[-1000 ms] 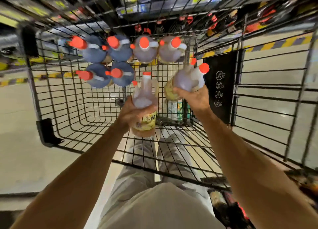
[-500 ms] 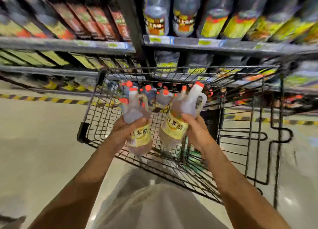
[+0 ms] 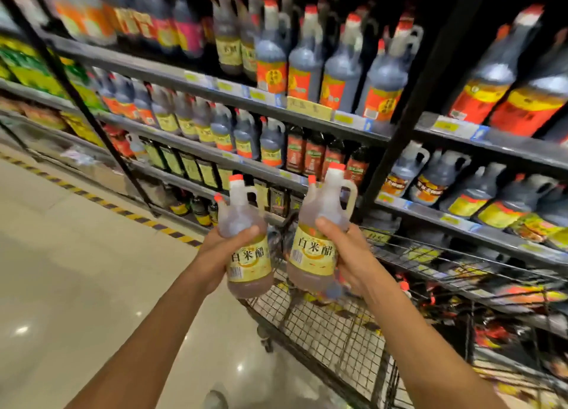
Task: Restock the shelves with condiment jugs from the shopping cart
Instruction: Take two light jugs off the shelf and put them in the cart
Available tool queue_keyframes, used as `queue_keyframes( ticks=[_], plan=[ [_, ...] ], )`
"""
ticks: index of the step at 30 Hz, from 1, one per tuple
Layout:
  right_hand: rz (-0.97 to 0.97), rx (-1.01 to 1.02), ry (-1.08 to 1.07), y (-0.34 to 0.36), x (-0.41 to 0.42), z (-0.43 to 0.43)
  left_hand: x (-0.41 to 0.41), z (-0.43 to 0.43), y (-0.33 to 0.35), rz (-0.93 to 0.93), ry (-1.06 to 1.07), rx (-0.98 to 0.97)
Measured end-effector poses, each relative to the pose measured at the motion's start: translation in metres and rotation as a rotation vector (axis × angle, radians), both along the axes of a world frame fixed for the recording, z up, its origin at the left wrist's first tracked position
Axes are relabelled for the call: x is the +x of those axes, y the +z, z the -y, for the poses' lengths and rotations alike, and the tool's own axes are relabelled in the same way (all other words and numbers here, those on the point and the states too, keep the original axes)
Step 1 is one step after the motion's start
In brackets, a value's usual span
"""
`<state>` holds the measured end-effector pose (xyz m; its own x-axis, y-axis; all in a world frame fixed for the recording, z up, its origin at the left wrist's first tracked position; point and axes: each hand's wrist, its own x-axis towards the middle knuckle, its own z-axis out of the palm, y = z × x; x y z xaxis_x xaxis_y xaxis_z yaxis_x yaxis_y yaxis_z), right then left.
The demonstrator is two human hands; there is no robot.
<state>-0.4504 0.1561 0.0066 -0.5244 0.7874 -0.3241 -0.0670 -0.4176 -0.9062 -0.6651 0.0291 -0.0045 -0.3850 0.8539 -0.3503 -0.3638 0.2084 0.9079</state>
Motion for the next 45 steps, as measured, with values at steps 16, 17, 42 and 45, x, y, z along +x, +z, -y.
queue_keyframes(
  ticks=[16,17,42,45],
  plan=[
    [-0.091,0.215,0.203,0.095,-0.242,0.054,-0.229,0.084,0.082,-0.085,0.105,0.148],
    [-0.092,0.23,0.205,0.098,-0.252,0.05,-0.239,0.08,0.084,-0.087,0.097,0.159],
    [-0.122,0.219,-0.021,0.109,-0.442,-0.147,-0.467,-0.183,0.126,-0.57,-0.102,0.246],
    [-0.101,0.22,-0.099,0.112,-0.458,-0.153,-0.485,-0.215,0.136,-0.692,-0.169,0.307]
  ],
)
